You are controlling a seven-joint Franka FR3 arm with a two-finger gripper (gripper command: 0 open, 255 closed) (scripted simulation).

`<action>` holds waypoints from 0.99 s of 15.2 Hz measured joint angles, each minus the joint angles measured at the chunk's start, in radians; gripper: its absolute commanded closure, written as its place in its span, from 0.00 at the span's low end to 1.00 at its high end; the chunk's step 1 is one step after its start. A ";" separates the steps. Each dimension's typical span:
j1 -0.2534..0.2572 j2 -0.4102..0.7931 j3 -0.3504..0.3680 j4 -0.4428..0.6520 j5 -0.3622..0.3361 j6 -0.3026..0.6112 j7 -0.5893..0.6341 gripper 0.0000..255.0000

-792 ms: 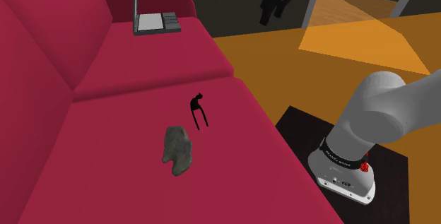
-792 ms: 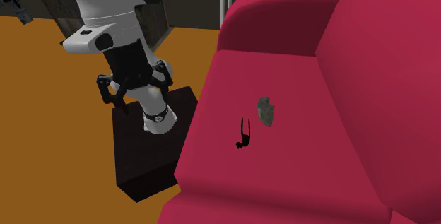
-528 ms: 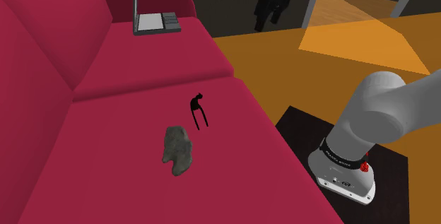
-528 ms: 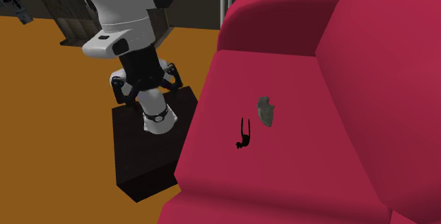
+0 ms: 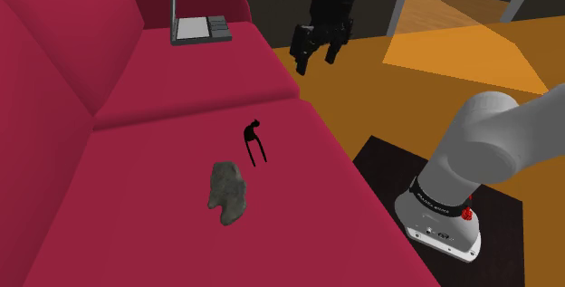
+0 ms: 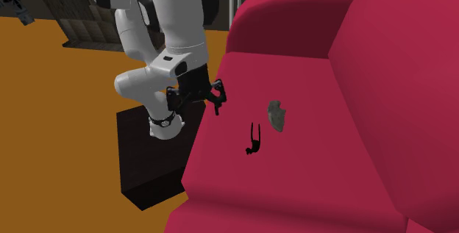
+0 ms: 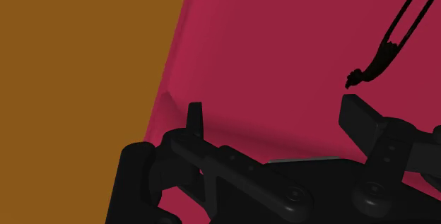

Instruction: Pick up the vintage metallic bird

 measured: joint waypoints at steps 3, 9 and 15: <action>-0.008 0.060 0.083 0.018 0.033 0.030 0.127 0.00; -0.047 0.231 0.248 0.076 0.060 0.123 0.377 0.00; -0.100 0.435 0.409 0.174 0.020 0.198 0.642 0.00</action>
